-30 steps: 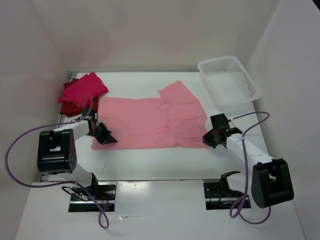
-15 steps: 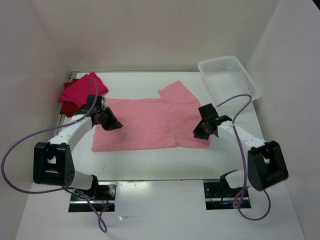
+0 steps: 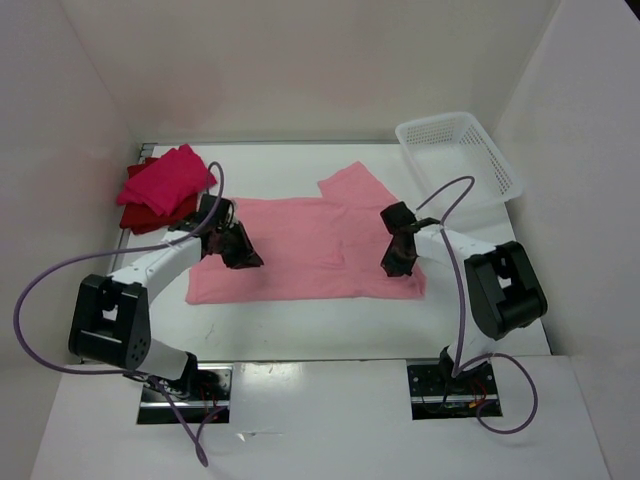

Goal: Fold and stack the t-shirts
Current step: Fold the flattened tshirt in 1/3 of the way

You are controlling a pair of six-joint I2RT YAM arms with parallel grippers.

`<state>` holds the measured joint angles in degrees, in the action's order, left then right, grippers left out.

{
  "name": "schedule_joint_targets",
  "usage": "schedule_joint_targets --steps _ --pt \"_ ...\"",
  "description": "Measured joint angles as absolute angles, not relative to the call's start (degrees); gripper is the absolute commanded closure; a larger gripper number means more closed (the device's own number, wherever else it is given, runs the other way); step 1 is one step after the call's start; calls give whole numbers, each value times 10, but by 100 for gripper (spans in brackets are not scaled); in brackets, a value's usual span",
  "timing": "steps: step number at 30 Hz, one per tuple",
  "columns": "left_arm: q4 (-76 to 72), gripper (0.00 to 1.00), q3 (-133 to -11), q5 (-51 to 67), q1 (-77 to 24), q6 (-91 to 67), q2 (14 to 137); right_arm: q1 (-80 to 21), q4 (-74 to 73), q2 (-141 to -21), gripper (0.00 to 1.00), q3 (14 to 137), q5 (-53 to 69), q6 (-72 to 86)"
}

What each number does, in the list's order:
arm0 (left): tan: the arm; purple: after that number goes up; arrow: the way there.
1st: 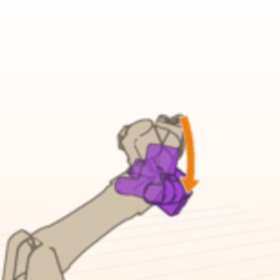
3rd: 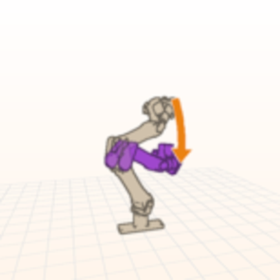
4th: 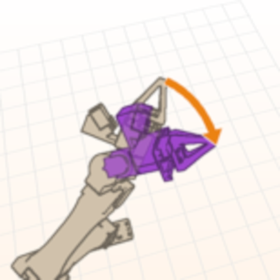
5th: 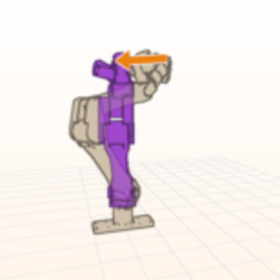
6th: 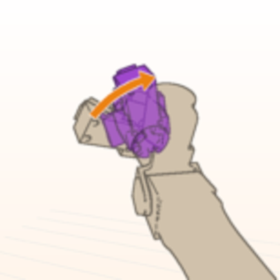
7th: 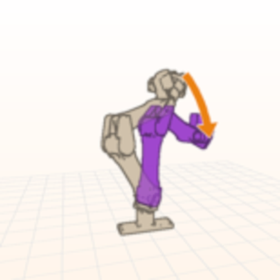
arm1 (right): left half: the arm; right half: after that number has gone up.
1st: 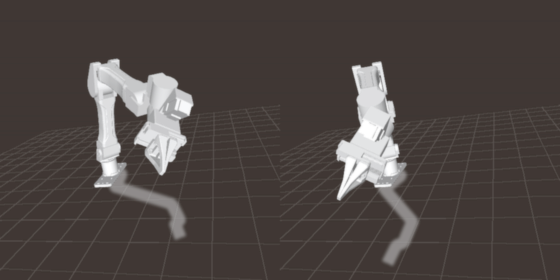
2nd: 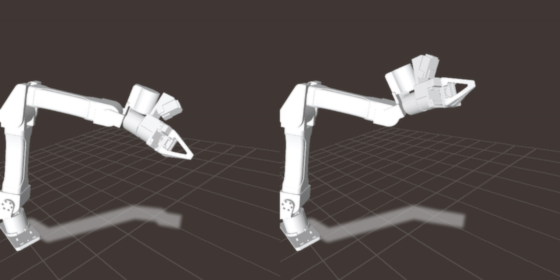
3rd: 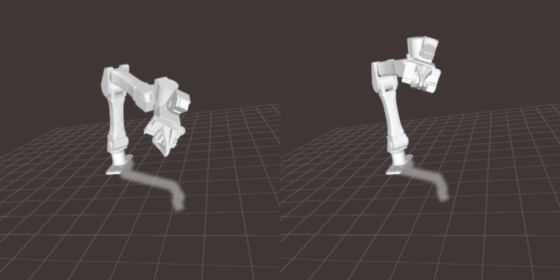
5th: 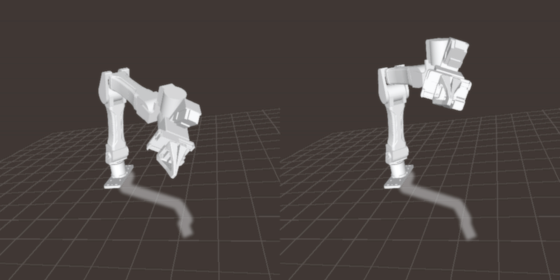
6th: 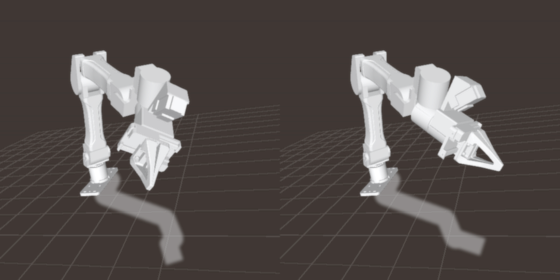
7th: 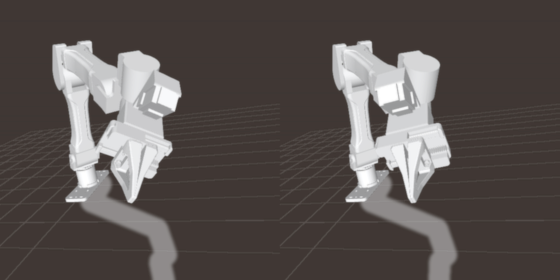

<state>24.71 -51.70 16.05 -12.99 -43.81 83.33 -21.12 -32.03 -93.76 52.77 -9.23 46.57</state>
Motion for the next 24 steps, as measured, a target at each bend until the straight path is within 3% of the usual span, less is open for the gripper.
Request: schedule_joint_targets --steps 12,17,19,24 --pt "287 76 -497 160 -48 -405 789 -216 -378 -832 100 456 -102 548" --pt "290 90 -483 166 -80 -402 814 -201 -371 -766 100 483 -96 543" --pt "286 94 -483 168 -111 -404 832 -236 -346 -784 100 507 -86 539" --pt "282 94 -483 168 -157 -406 853 -355 -273 -903 100 551 -47 531"
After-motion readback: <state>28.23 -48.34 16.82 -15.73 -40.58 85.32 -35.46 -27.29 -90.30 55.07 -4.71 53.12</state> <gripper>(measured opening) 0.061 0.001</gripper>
